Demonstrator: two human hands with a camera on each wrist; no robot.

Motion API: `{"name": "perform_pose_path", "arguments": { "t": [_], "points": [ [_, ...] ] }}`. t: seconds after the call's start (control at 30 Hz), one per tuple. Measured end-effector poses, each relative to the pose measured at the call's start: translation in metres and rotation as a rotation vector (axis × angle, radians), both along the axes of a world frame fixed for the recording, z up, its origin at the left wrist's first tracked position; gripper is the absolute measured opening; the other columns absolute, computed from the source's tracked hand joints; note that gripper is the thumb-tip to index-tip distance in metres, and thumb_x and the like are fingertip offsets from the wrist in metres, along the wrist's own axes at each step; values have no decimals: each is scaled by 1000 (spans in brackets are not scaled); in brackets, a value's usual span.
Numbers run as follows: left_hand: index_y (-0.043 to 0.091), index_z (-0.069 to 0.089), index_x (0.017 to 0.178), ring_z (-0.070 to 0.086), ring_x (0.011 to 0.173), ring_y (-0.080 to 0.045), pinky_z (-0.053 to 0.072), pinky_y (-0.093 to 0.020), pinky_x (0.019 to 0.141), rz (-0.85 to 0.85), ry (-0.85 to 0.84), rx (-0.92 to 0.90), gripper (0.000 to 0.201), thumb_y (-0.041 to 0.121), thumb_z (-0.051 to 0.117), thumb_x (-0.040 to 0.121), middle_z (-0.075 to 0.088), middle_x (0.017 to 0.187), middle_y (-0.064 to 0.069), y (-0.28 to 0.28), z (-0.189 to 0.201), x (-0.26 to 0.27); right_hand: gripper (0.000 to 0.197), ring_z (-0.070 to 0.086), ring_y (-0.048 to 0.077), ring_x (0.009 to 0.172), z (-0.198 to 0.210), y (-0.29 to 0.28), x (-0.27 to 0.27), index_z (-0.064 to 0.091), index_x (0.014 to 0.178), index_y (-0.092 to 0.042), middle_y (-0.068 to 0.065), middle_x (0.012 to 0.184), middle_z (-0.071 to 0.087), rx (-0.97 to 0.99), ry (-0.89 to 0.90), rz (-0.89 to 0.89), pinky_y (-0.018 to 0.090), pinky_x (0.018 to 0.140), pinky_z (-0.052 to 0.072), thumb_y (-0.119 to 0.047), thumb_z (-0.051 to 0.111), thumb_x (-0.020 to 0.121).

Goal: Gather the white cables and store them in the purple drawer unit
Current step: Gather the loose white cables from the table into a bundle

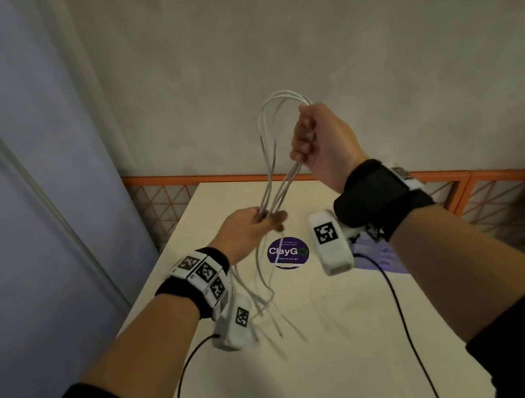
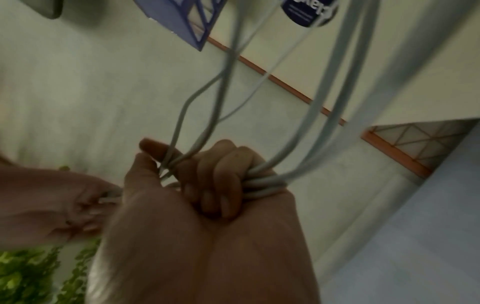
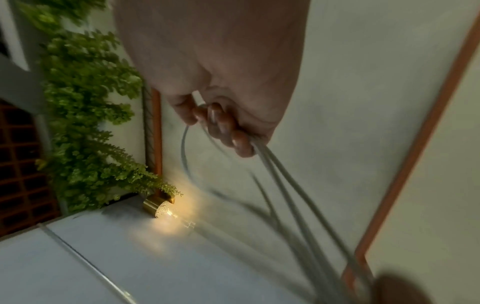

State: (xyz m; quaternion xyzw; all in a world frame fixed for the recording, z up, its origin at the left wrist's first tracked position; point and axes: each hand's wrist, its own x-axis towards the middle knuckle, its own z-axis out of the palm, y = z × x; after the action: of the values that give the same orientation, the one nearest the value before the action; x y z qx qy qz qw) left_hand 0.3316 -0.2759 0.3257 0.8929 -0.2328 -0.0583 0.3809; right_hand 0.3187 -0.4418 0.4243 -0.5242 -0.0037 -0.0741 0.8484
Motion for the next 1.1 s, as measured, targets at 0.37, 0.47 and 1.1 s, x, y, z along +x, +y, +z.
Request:
{"name": "perform_pose_path", "arguments": {
  "t": [0.37, 0.47, 1.1],
  "points": [
    [23, 69, 92, 57, 87, -18, 37, -29, 75, 22, -39, 209, 35, 53, 51, 88, 63, 91, 6, 8, 12, 22, 17, 33, 7, 54, 32, -6, -10, 54, 73, -16, -4, 64, 38, -893, -268, -290, 24, 53, 27, -17, 43, 86],
    [24, 69, 89, 57, 85, -21, 38, -30, 75, 22, -40, 292, 36, 52, 45, 91, 63, 91, 0, 16, 10, 27, 22, 34, 6, 52, 38, -10, -14, 55, 75, -5, -6, 58, 40, -1060, -367, -401, 27, 52, 27, -15, 39, 85],
    [24, 59, 75, 51, 65, -10, 39, -21, 63, 1, 133, -43, 41, 52, 35, 94, 57, 70, 4, 41, 8, 23, 15, 38, 17, 77, 40, -48, 13, 45, 75, -11, 6, 78, 42, -1121, -518, -626, 18, 65, 29, -8, 35, 85]
  ]
}}
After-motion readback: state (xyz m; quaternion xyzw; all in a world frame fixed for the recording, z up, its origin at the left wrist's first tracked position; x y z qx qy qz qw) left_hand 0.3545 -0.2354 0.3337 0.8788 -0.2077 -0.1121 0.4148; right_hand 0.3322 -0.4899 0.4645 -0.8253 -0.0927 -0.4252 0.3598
